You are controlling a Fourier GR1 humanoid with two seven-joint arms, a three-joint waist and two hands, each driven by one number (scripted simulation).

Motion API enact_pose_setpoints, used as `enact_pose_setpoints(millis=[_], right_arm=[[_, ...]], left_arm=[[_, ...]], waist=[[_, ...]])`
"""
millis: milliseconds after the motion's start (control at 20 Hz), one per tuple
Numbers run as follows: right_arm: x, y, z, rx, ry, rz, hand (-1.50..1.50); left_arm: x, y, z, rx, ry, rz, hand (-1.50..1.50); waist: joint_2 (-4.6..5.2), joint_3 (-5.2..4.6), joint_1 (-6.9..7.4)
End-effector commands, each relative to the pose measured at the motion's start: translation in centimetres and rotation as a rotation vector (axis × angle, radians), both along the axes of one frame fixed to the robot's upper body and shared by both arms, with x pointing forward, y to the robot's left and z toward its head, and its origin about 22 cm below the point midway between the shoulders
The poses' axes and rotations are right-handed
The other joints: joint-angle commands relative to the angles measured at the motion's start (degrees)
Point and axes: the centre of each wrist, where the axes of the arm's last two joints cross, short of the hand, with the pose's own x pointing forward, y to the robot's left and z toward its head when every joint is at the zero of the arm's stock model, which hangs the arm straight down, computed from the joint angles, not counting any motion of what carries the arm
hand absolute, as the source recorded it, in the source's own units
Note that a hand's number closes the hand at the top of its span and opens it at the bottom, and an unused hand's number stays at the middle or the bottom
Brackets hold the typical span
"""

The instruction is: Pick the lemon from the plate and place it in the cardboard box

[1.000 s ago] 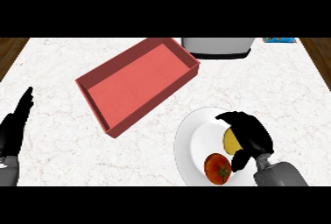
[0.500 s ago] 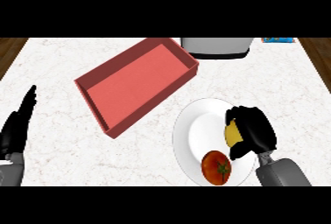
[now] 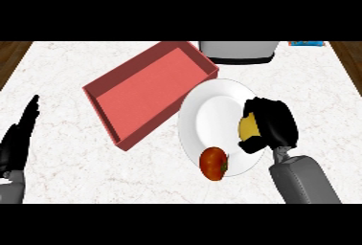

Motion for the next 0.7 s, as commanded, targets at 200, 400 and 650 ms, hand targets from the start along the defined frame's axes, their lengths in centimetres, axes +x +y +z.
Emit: enact_pose_setpoints(millis=[200,400,650], right_arm=[[0.5,2.1,7.8,0.078,-0.263,0.053,1.5],[0.4,3.8,10.8,0.099,-0.343,0.158,1.5],[1.2,9.0,11.4,0.197,-0.28,0.227,1.5]], left_arm=[[0.3,-0.7,-0.3,0.0,-0.012,0.002,0.0],[1.1,-0.1,0.1,-0.001,-0.005,0.011,0.0],[1.2,0.5,0.3,0.026,-0.006,-0.001,0.0]], waist=[[0.01,0.04,-0.01],[0.03,0.03,-0.03],[0.14,0.03,0.41]])
